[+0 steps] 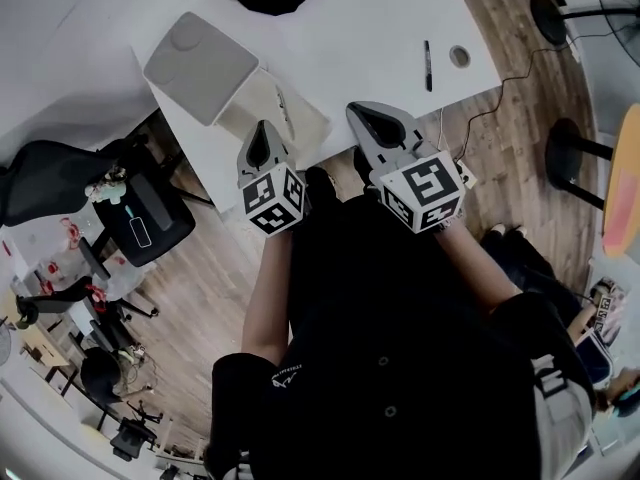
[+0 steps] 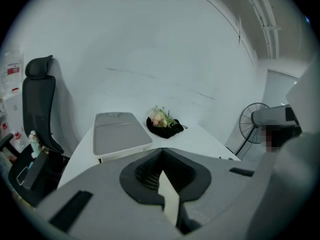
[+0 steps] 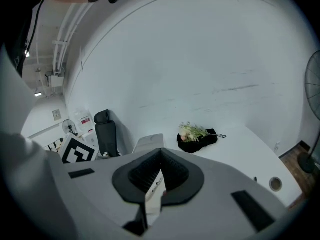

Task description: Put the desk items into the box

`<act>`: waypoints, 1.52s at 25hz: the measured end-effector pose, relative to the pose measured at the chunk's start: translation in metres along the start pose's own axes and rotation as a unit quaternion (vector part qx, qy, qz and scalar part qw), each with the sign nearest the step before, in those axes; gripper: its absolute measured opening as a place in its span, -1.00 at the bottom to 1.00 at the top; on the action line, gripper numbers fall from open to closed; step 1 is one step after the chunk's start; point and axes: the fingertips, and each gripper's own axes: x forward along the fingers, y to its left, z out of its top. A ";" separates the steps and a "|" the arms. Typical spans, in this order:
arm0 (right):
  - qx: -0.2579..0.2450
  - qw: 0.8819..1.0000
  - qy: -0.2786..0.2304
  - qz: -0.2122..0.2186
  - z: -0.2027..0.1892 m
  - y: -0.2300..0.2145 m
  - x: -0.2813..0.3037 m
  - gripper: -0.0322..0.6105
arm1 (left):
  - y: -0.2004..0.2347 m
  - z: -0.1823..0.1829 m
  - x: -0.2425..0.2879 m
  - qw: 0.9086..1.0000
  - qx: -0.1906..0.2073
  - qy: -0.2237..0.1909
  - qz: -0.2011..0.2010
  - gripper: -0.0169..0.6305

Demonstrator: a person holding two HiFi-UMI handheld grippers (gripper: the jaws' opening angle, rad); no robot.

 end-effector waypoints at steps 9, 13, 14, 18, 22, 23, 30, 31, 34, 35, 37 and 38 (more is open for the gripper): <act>-0.028 0.997 -0.002 0.066 0.018 0.016 0.020 -0.90 | -0.003 0.036 -0.044 0.997 -0.003 -0.070 0.024 -0.93; -0.039 0.994 -0.004 0.098 0.026 0.022 0.027 -0.90 | -0.009 0.048 -0.062 0.994 0.021 -0.097 0.046 -0.93; -0.042 0.993 -0.005 0.106 0.027 0.023 0.029 -0.90 | -0.011 0.052 -0.066 0.993 0.027 -0.105 0.052 -0.93; -0.056 0.989 -0.007 0.140 0.035 0.031 0.035 -0.90 | -0.018 0.066 -0.084 0.988 0.035 -0.134 0.073 -0.93; -0.076 0.981 -0.016 0.178 0.043 0.040 0.037 -0.90 | -0.023 0.073 -0.101 0.981 0.031 -0.166 0.097 -0.93; -0.082 0.979 -0.019 0.186 0.044 0.042 0.036 -0.90 | -0.025 0.073 -0.107 0.979 0.029 -0.174 0.102 -0.93; -0.108 0.967 -0.024 0.229 0.047 0.046 0.021 -0.90 | -0.042 0.067 -0.134 0.968 0.028 -0.203 0.147 -0.93; -0.110 0.966 -0.025 0.233 0.046 0.045 0.018 -0.90 | -0.046 0.066 -0.136 0.967 0.028 -0.206 0.151 -0.93; -0.115 0.963 -0.032 0.241 0.046 0.039 0.009 -0.90 | -0.059 0.063 -0.139 0.963 0.038 -0.213 0.162 -0.93; -0.114 0.963 -0.036 0.243 0.047 0.037 0.007 -0.90 | -0.064 0.062 -0.139 0.962 0.043 -0.215 0.166 -0.93; -0.113 0.962 -0.042 0.244 0.048 0.034 0.003 -0.90 | -0.072 0.060 -0.142 0.960 0.052 -0.218 0.170 -0.92; -0.113 0.962 -0.044 0.244 0.049 0.033 0.001 -0.90 | -0.075 0.060 -0.144 0.959 0.055 -0.220 0.171 -0.93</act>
